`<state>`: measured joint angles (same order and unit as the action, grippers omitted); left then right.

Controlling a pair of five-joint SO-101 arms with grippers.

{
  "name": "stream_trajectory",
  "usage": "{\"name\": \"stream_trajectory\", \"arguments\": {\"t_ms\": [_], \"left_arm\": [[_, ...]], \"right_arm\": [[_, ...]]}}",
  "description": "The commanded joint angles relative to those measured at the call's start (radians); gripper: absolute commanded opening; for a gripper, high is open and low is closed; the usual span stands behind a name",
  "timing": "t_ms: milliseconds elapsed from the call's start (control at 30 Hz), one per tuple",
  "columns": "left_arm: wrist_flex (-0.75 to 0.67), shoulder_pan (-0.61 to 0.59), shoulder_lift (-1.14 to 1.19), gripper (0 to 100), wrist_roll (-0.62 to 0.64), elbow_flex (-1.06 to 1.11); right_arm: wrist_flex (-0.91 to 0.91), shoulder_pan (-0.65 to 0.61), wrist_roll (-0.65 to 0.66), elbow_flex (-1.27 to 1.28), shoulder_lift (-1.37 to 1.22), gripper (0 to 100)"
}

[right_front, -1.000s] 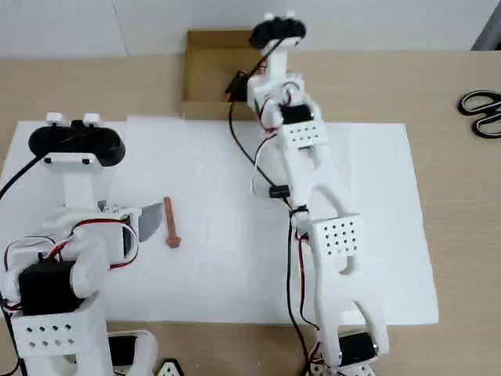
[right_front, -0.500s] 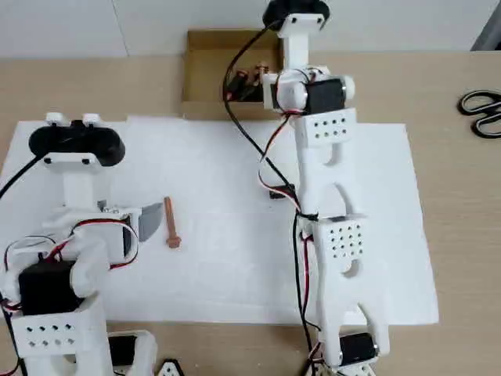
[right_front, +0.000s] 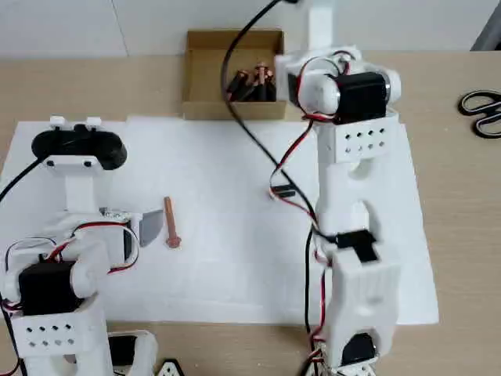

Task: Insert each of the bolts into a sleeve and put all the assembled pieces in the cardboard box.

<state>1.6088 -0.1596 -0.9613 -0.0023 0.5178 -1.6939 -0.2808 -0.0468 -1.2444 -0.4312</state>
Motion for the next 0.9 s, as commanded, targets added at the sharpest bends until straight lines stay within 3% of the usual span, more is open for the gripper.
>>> {"name": "stream_trajectory", "arguments": {"t_ms": [0, 233, 500, 633, 767, 867], "left_arm": [[0.015, -0.005, -0.011, 29, -0.005, -0.007], [0.009, -0.003, -0.011, 29, -0.002, -0.007], [0.012, -0.003, -0.011, 29, -0.002, -0.004], [0.015, -0.003, -0.011, 29, -0.002, -0.004], [0.017, -0.002, -0.011, 29, 0.0, -0.002], [0.017, -0.003, -0.011, 29, 0.0, -0.002]], "right_arm": [[0.001, -0.038, 0.018, 0.416, 0.317, 6.6], [0.116, -0.073, 0.011, 1.017, 0.641, 16.9], [0.394, -0.059, 0.02, 1.452, 0.702, 20.4], [0.556, -0.051, 0.218, 1.539, 0.702, 20.4], [0.578, -0.054, 0.376, 1.556, 0.682, 20.3], [0.581, -0.054, 0.571, 1.557, 0.636, 20.2]]}}
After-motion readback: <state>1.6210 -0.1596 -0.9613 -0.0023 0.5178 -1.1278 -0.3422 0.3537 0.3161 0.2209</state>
